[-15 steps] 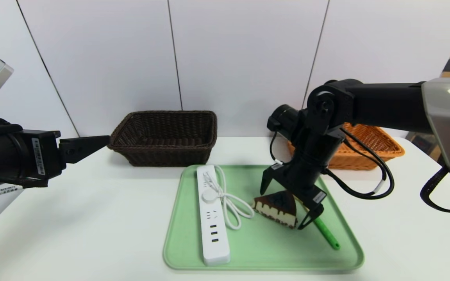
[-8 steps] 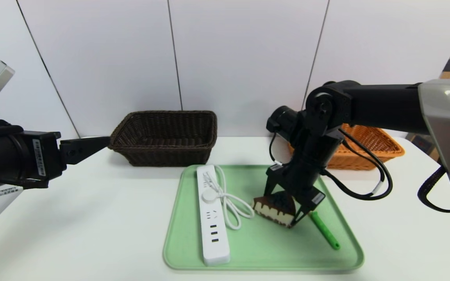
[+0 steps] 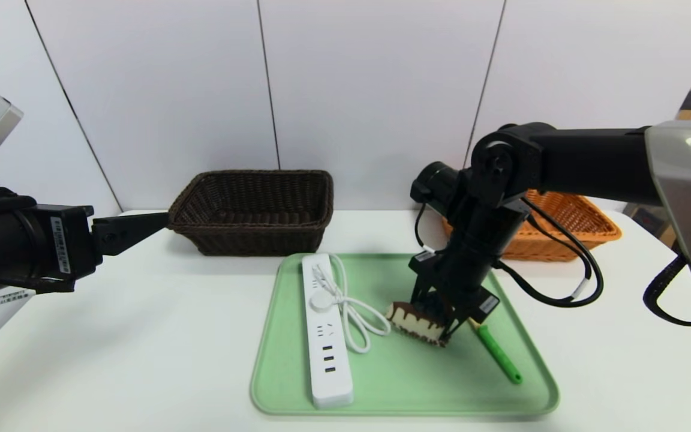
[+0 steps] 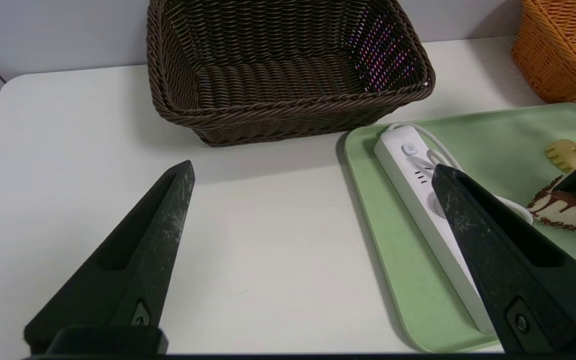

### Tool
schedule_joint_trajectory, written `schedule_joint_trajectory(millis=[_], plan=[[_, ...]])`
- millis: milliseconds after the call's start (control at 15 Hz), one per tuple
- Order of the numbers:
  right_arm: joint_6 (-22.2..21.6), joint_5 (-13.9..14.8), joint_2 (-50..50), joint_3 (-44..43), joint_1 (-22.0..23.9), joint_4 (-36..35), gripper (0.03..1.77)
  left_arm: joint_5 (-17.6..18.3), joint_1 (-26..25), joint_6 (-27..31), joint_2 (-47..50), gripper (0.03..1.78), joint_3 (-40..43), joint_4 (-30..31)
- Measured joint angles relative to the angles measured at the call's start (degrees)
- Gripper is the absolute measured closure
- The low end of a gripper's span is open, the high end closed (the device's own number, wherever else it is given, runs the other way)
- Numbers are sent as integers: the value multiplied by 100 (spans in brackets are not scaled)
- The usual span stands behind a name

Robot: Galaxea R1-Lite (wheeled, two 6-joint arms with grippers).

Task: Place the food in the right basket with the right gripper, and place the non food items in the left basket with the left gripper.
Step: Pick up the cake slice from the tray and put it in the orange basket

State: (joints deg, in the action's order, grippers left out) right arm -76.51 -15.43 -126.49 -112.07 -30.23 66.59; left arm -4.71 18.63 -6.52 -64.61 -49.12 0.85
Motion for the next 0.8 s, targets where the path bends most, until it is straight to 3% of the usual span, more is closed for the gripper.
schedule_joint_trajectory(millis=[667,800], plan=[[383,96,923,0,-50,-51,100,0,0,-6,1,12,83,0],[435,286,1359,0,-57,-300,100,0,0,-4,-2,12,85,0]])
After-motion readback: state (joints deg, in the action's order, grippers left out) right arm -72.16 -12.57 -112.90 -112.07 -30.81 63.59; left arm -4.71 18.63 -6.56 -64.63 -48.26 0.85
